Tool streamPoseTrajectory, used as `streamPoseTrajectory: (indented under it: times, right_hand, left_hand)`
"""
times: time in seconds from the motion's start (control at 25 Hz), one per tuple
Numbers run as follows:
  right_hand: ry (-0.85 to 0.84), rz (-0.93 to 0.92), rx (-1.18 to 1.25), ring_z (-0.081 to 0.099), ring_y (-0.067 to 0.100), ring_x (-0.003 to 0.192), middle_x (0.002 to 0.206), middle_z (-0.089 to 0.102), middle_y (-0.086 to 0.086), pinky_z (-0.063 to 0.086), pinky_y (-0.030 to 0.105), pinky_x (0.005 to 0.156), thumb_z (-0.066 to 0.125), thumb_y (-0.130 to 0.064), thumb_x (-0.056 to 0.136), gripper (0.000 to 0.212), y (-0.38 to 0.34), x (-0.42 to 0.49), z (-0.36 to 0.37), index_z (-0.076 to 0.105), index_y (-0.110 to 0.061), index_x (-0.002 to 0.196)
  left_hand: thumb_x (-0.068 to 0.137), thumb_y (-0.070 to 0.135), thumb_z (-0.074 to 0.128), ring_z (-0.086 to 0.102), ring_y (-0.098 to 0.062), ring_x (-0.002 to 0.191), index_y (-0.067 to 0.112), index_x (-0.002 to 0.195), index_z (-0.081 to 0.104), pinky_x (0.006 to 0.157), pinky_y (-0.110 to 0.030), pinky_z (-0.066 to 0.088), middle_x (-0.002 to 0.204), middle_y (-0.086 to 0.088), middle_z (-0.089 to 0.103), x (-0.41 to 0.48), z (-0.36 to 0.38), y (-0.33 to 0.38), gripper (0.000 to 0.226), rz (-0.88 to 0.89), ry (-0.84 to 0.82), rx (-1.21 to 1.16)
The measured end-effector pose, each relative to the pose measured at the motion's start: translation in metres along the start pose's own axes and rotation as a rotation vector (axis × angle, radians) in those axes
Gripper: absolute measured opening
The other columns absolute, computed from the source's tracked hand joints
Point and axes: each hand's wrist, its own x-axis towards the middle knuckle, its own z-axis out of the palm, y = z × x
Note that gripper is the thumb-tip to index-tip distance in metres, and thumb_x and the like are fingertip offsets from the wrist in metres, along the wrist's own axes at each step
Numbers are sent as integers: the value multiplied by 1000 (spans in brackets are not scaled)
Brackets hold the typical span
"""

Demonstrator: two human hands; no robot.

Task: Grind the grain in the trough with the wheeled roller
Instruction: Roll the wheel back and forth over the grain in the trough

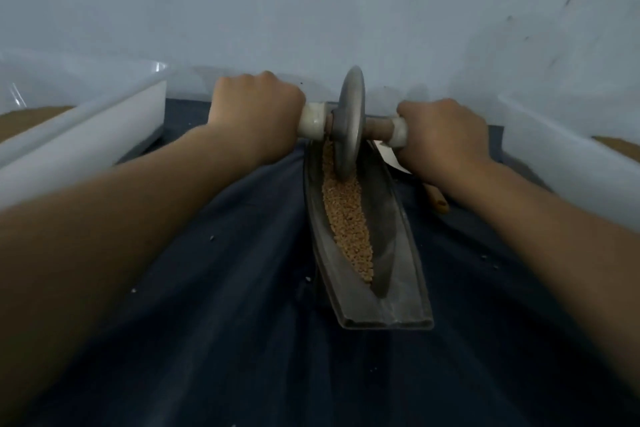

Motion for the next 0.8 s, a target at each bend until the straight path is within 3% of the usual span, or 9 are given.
streamPoseTrajectory:
  times: [0.12,0.28,0.36,0.44,0.56,0.72,0.8]
  right_hand:
    - [18,-35,-49,49,25,59,67,56,-2,17,25,47,68,-35,81,21,-3,-32,-22,48,-27,78]
    - [30,-133,-66,53,31,52,60,55,-1,27,27,45,69,-36,79,22,-7,-84,-72,52,-22,76]
    - [-4,-161,-56,54,32,53,60,55,-1,34,28,45,70,-38,78,25,-6,-95,-88,50,-23,78]
    - [-32,-160,-49,56,32,56,64,57,1,34,29,47,69,-37,78,23,-6,-94,-90,50,-24,81]
    - [-1,-93,-27,57,33,59,64,57,4,33,30,50,58,-38,82,15,-7,-78,-69,54,-25,78]
    - [-24,-8,-70,43,25,58,59,35,-7,25,25,50,67,-39,79,26,-5,-31,-22,43,-30,75]
    - [14,2,-72,41,25,58,59,35,-5,20,24,50,67,-31,78,26,-1,-6,-4,42,-28,74]
  left_hand:
    - [83,34,63,62,-34,69,25,87,59,54,-33,31,74,-6,56,-37,-14,4,11,31,77,7]
    - [77,35,67,30,-22,46,25,75,35,46,-25,9,57,5,36,-97,-50,5,34,87,91,40]
    - [74,37,70,28,-22,45,26,73,31,48,-24,5,57,6,32,-109,-64,0,40,129,81,31]
    - [72,38,70,36,-26,42,26,73,32,48,-24,6,57,6,26,-110,-67,-1,40,134,83,28]
    - [72,36,70,26,-22,45,26,71,35,48,-24,10,56,6,17,-92,-51,2,36,104,84,91]
    - [81,26,64,51,-30,57,24,80,59,52,-32,29,62,-3,37,-39,-8,2,5,48,77,55]
    - [83,27,61,45,-28,61,23,88,63,56,-35,33,69,-4,40,-11,6,0,7,0,33,23]
